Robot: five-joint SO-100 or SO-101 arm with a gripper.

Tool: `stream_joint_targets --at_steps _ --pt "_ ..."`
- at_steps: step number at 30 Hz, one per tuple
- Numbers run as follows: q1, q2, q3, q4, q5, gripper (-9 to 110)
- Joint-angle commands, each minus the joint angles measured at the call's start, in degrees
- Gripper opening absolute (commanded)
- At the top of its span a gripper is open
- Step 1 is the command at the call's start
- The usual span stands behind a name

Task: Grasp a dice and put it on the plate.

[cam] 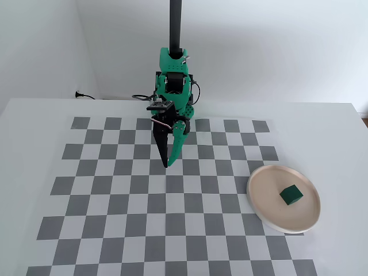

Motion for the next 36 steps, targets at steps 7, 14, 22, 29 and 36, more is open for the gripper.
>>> stream_joint_targets --at_steps 7,14,22,29,36 --pt "-0.1 0.6 -1.1 -1.4 -5.4 -4" --pt "-0.6 0.6 -1.1 -0.4 -11.5 -4" --pt "-1.8 0.6 -1.1 -0.8 -14.1 1" --pt "-2.8 0.6 -1.1 2.2 -12.7 0" --pt "-3.3 0.6 -1.1 7.9 -8.3 -4"
